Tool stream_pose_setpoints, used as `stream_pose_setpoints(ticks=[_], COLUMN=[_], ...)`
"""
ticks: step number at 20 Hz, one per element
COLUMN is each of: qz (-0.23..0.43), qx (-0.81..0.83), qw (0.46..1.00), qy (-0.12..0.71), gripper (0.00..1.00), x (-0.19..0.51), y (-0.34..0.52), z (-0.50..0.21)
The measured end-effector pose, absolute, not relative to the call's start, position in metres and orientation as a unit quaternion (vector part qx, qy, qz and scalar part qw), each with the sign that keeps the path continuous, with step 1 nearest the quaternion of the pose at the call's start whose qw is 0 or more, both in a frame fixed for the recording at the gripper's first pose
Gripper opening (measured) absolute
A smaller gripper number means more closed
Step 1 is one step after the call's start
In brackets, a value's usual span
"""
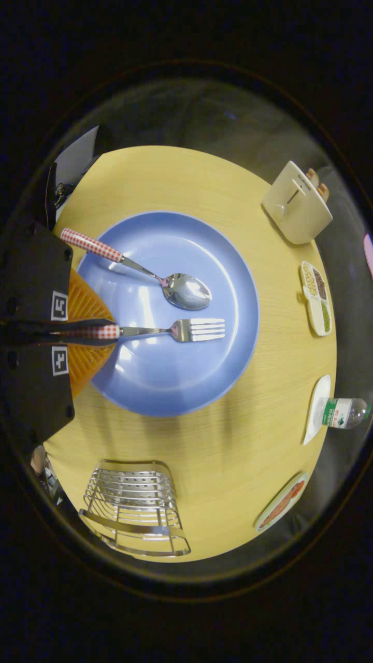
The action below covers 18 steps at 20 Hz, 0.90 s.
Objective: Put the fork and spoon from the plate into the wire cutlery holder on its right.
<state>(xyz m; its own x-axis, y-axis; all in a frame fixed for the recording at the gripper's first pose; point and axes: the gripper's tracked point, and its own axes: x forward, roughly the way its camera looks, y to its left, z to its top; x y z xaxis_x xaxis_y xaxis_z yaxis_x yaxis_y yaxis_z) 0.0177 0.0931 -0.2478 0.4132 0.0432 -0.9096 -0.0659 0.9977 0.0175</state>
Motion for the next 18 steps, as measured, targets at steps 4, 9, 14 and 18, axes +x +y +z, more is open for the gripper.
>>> stream_pose_setpoints(ticks=[4,9,14,18], qz=[0.047,0.050,0.041,0.012], qx=[0.010,0.012,0.033,0.030], qw=[0.834,0.828,0.828,0.825], qy=[0.550,0.559,0.558,0.564], gripper=[0.04,0.04,0.04,0.04], x=[0.001,-0.023,-0.043,-0.057], y=[0.089,0.061,0.029,-0.012], z=[-0.227,-0.184,-0.138,-0.119])
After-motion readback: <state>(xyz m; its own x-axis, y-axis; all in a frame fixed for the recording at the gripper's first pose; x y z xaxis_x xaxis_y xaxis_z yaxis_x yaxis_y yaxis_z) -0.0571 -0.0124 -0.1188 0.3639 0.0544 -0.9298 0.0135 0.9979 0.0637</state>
